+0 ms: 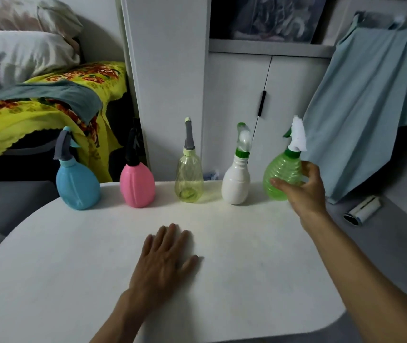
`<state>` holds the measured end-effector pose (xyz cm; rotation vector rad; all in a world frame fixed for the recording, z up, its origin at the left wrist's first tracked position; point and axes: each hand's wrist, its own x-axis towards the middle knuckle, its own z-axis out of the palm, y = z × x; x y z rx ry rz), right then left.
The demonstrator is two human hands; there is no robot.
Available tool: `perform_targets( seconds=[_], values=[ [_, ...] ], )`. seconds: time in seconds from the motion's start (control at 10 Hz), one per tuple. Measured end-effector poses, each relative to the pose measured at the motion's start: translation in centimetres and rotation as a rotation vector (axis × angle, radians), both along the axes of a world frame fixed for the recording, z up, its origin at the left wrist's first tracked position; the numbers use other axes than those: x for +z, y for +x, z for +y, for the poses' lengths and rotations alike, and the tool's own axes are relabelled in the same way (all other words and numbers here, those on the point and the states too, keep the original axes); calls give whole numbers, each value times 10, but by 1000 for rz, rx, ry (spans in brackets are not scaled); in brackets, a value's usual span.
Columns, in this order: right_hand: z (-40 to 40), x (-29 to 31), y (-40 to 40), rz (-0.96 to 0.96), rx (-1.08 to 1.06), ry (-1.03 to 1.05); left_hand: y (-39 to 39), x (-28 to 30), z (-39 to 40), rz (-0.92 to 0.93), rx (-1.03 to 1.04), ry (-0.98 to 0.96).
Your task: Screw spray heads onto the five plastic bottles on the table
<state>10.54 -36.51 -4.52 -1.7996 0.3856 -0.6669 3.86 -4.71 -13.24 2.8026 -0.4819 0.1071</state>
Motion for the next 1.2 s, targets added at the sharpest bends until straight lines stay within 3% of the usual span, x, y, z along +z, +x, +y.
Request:
perform_targets(
  seconds=[0.2,0.7,1.0,1.2],
  values=[
    [-15,-61,34,101,73,93,2,-14,0,-37,18,8],
    [-35,-74,61,118,44,79,1,-15,-1,-19,27,3],
    [-40,-82,54,186,51,243,4,-13,-1,36,30,-17],
    [-38,-78,24,189,38,177,2,1,1,65,20,-75]
  ],
)
